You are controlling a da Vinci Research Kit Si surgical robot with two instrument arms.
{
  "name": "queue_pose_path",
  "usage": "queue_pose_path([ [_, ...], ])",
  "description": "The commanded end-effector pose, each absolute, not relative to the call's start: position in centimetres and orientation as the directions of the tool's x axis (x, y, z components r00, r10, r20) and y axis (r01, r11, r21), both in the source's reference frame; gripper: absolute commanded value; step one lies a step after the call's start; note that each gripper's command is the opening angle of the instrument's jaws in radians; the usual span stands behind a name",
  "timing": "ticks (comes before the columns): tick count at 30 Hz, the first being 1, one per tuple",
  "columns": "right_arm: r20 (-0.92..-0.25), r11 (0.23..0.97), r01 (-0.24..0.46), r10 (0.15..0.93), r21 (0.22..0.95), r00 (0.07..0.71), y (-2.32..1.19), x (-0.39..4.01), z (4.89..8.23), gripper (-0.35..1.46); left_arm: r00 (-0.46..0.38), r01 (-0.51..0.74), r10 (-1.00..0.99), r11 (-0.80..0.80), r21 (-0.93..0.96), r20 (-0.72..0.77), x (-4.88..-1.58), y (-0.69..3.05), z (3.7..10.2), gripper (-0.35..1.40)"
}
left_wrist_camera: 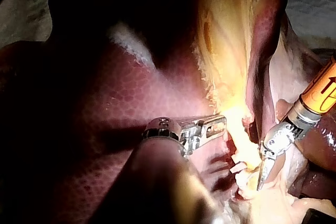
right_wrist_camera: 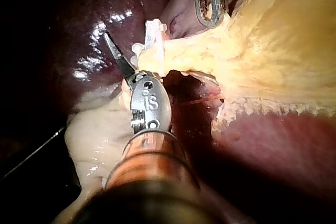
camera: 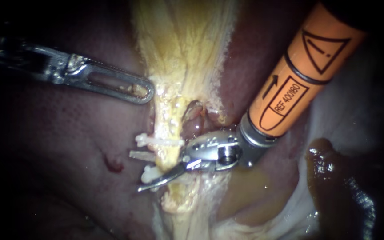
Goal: Go to the cutting position left tube
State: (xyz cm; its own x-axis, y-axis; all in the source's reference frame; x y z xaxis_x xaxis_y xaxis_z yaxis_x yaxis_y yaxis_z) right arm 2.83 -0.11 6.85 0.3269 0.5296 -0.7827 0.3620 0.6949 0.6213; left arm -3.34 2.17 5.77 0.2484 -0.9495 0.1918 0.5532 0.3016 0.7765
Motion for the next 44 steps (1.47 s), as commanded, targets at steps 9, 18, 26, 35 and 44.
queue_pose_path([
  [9,-0.749,0.663,0.35,0.573,0.662,0.332,-0.12,2.86,6.75,1.4,0.248,0.553,-0.949,0.302,0.777,0.192,-3.34,2.17,5.78,-0.35],
  [18,-0.643,0.565,0.306,0.673,0.766,0.365,-0.06,2.86,6.7,1.41,0.249,0.553,-0.949,0.302,0.777,0.192,-3.34,2.17,5.78,-0.35],
  [26,-0.629,0.551,0.302,0.687,0.778,0.364,-0.05,2.86,6.65,1.41,0.249,0.553,-0.949,0.302,0.777,0.192,-3.34,2.17,5.78,-0.35],
  [35,-0.624,0.547,0.301,0.69,0.781,0.366,-0.05,2.86,6.64,1.41,0.249,0.553,-0.949,0.302,0.777,0.192,-3.34,2.17,5.78,-0.35],
  [44,-0.624,0.547,0.301,0.69,0.781,0.366,-0.05,2.86,6.65,1.41,0.249,0.553,-0.949,0.302,0.777,0.192,-3.34,2.17,5.78,-0.35],
])
